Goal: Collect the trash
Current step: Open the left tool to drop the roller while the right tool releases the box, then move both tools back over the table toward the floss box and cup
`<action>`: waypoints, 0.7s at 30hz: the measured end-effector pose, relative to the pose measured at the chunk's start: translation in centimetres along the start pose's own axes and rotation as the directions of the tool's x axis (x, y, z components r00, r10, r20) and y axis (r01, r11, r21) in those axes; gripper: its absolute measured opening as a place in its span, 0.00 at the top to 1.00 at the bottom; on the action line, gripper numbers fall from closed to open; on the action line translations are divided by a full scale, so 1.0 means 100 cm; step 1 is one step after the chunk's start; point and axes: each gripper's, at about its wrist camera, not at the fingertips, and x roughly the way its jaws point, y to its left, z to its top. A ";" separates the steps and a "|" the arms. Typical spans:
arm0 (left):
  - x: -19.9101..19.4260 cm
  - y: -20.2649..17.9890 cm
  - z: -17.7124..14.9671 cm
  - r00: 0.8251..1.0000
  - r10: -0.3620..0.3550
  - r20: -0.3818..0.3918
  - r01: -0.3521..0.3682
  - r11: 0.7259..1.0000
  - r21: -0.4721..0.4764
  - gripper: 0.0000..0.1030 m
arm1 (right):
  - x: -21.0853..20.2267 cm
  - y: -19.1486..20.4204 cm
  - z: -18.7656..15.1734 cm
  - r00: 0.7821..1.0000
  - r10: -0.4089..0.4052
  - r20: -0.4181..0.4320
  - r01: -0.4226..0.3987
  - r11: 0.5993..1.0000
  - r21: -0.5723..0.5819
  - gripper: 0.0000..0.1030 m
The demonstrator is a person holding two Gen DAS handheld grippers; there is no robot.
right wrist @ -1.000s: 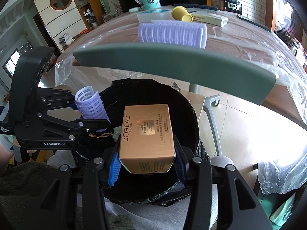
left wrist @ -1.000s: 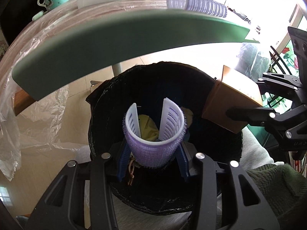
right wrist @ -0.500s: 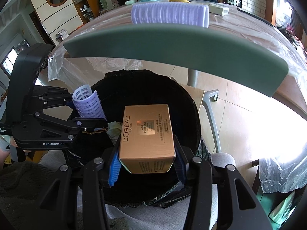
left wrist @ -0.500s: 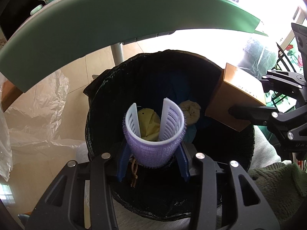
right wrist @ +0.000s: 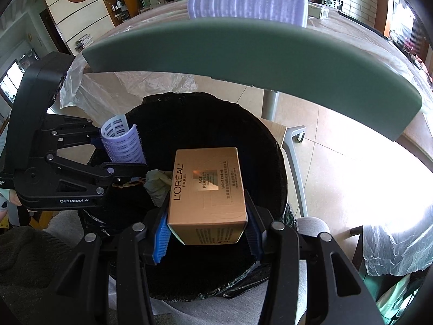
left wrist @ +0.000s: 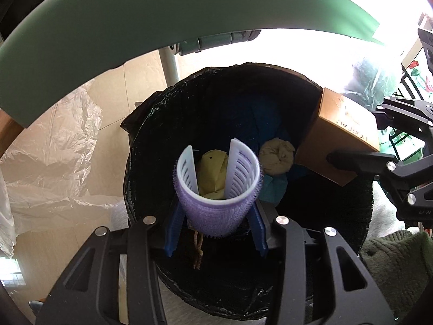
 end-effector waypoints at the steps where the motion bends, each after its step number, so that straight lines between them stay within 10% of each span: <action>1: 0.000 0.000 0.000 1.000 0.002 -0.001 -0.002 1.000 0.001 0.57 | 0.002 0.000 0.000 1.000 -0.001 -0.001 0.001 1.000 0.000 0.55; 15: 0.001 -0.001 0.002 1.000 0.019 0.002 -0.019 1.000 0.009 0.57 | 0.006 0.002 0.001 1.000 -0.013 -0.006 0.013 1.000 -0.008 0.54; 17: -0.003 0.000 0.002 0.999 -0.027 0.039 0.027 1.000 0.003 0.43 | 0.004 0.002 0.000 1.000 0.004 0.011 -0.004 1.000 -0.011 0.52; 18: -0.005 0.002 0.003 0.998 -0.037 0.055 0.038 0.999 -0.012 0.16 | 0.001 0.001 0.000 1.000 0.001 0.026 -0.001 1.000 -0.005 0.42; 21: -0.011 0.008 0.003 0.995 -0.039 0.087 0.043 0.998 -0.042 0.10 | -0.010 -0.004 -0.002 0.998 0.011 0.069 -0.013 1.000 0.028 0.24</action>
